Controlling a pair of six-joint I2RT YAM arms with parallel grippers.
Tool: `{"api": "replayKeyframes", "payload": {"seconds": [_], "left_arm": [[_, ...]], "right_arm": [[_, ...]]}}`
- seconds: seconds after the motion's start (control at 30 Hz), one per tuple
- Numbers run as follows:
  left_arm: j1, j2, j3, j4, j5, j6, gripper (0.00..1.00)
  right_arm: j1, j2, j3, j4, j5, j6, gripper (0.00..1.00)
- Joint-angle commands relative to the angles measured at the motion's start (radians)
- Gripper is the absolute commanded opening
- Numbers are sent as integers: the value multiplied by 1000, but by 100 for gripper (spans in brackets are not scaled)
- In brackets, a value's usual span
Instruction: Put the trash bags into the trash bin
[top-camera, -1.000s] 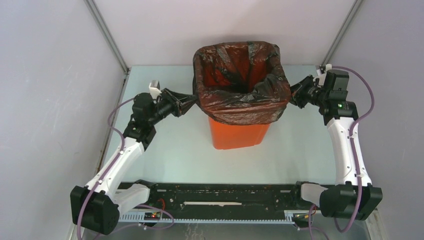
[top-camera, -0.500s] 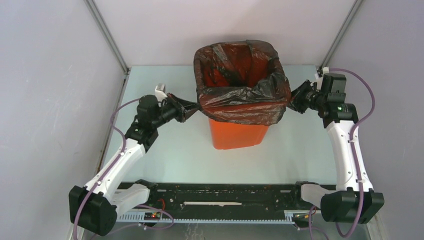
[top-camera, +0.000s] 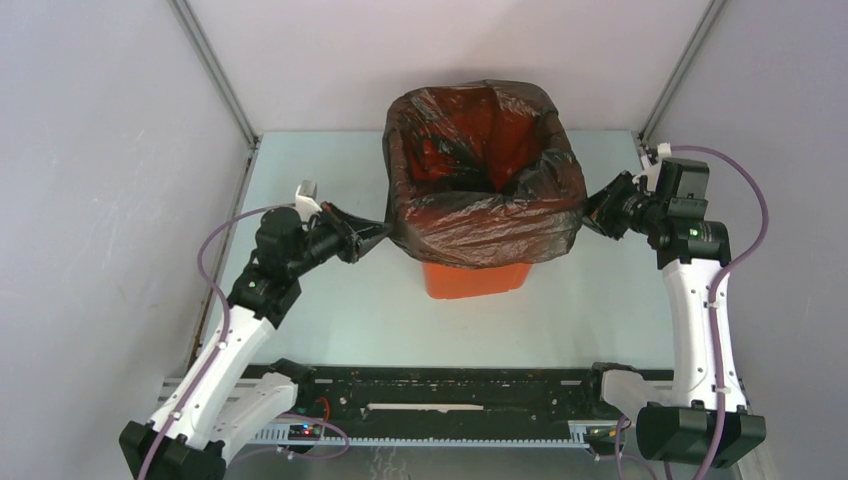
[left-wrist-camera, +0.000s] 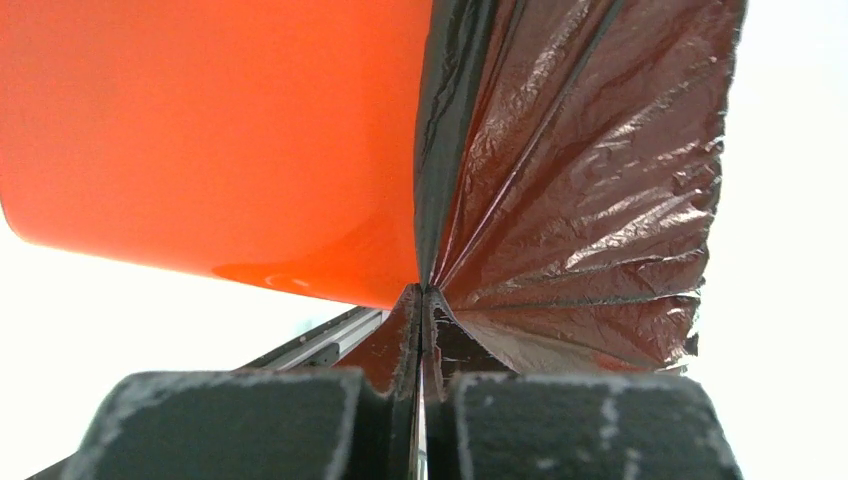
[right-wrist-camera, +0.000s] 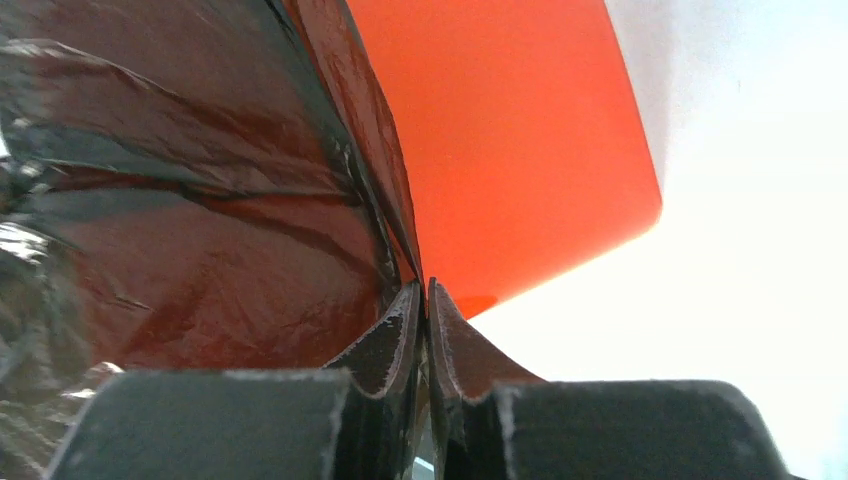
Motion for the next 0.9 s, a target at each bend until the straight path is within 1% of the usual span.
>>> {"api": "replayKeyframes", "payload": {"seconds": [0.0, 0.03, 0.17, 0.23, 0.33, 0.4, 0.47, 0.57, 0.67, 0.7, 0.8, 0.87], "left_arm": [[1, 9, -8, -53, -2, 47, 0], [3, 16, -11, -51, -6, 59, 0], [41, 84, -34, 2, 33, 91, 0], [43, 124, -5, 14, 54, 106, 0], [29, 161, 48, 16, 67, 125, 0], [13, 181, 45, 40, 74, 118, 0], [-12, 200, 19, 64, 84, 97, 0], [-29, 201, -23, 81, 76, 84, 0], [-22, 196, -26, 81, 57, 88, 0], [-20, 206, -18, 77, 63, 96, 0], [-19, 246, 8, 70, 97, 107, 0], [-18, 260, 19, 70, 108, 112, 0]], "right_arm": [[-9, -23, 7, -68, 35, -69, 14], [-9, -25, 7, -73, 42, -76, 16], [18, -16, 7, -78, 92, -135, 33], [13, -9, 13, -74, 64, -139, 38], [12, -41, 31, -90, 60, -148, 43], [10, -73, 31, -110, 70, -185, 50], [9, -99, 31, -150, 111, -225, 55], [3, -128, 31, -238, 181, -285, 59], [-7, -199, 39, -319, 235, -299, 60], [-9, -235, 39, -319, 220, -302, 62], [-9, -345, 31, -256, 113, -298, 68], [-6, -379, 28, -229, 39, -297, 68]]}}
